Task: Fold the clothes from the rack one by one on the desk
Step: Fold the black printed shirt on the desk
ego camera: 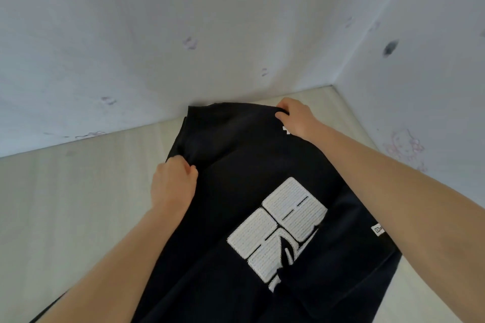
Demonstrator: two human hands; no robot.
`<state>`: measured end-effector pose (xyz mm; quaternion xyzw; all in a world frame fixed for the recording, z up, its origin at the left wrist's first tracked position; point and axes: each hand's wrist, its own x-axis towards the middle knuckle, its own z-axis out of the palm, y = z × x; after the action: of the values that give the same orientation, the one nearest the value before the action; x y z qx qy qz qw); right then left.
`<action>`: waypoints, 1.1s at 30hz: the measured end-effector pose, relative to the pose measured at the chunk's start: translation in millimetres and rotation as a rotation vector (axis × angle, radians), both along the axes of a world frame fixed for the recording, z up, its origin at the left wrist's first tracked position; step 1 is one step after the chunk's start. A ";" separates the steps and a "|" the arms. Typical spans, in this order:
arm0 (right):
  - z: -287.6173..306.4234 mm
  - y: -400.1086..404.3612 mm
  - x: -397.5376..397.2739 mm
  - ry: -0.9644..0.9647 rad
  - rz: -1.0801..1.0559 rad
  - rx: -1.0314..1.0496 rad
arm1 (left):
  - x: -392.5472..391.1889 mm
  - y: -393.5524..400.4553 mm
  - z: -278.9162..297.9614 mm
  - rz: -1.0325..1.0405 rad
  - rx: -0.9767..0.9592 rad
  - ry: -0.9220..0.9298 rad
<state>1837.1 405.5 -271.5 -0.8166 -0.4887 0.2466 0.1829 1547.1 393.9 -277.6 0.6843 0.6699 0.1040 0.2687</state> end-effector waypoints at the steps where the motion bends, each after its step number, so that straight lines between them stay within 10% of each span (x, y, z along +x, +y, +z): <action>1: 5.1 -1.5 1.6 0.020 -0.011 0.015 | -1.7 5.4 3.4 -0.017 0.048 -0.013; 17: 51.1 -108.8 36.9 0.165 -0.118 -0.006 | -10.8 -101.7 31.5 -0.699 0.212 0.024; 27: 8.4 -170.1 32.5 -0.134 -0.008 -0.258 | -48.7 -156.9 1.4 -0.523 0.137 -0.169; 33: 18.7 -161.4 -43.7 -0.370 0.240 -0.028 | -107.4 -141.2 -2.6 -0.448 0.053 0.031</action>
<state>1793.4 244.2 -252.8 -0.7863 -0.6043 0.1193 0.0483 1439.7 252.7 -280.3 0.8245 0.5021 0.0487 0.2565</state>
